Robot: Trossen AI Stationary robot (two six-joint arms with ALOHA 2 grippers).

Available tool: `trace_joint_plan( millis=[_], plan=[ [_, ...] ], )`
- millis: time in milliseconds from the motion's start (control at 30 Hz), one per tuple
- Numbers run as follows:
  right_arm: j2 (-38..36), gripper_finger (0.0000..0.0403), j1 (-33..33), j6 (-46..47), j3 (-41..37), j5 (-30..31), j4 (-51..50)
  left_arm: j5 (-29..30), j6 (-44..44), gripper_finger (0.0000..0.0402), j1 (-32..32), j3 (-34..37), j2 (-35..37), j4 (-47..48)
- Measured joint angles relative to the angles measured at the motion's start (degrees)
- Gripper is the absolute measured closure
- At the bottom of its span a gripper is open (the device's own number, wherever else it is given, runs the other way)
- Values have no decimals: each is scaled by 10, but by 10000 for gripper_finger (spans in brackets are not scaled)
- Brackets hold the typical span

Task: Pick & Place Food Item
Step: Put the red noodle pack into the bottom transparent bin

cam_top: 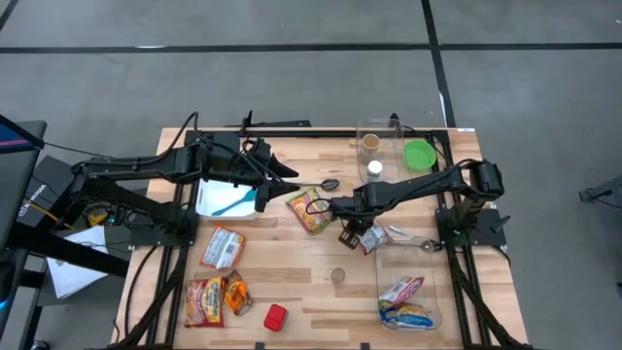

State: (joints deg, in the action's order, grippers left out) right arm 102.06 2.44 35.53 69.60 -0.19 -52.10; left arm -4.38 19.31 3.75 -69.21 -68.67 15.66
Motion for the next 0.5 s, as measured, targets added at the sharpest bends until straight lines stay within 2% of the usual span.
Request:
trace_joint_plan(
  millis=[200,500],
  plan=[
    [-7,401,2,-6,7,-8,0,0,0,198,0,0,0,0],
    [-79,402,1,-17,35,3,8,0,0,198,0,0,0,0]
  ],
)
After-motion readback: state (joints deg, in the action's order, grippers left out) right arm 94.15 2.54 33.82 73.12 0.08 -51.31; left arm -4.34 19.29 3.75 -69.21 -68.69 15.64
